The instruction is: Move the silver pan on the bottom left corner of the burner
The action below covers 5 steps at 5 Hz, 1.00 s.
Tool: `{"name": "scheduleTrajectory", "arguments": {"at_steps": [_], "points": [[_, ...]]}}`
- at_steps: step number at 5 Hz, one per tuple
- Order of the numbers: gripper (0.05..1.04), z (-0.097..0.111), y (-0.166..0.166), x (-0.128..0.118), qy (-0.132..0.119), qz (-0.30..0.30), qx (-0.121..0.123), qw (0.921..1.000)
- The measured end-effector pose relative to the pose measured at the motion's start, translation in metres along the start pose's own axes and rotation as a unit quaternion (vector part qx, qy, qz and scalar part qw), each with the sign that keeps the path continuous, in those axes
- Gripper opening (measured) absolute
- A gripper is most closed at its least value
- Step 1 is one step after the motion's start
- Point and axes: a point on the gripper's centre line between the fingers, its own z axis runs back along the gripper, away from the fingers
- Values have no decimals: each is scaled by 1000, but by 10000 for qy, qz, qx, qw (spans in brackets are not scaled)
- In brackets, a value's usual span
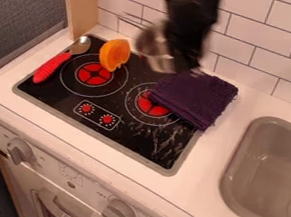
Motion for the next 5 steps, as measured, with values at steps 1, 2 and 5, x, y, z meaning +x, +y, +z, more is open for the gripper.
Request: {"name": "scheduleTrajectory", "arguments": {"at_steps": [1, 2, 5], "points": [[83, 5, 3, -42, 341, 185, 139, 9992], [79, 0, 20, -89, 825, 556, 379, 9943], [78, -47, 38, -146, 1641, 1305, 261, 9774]]}}
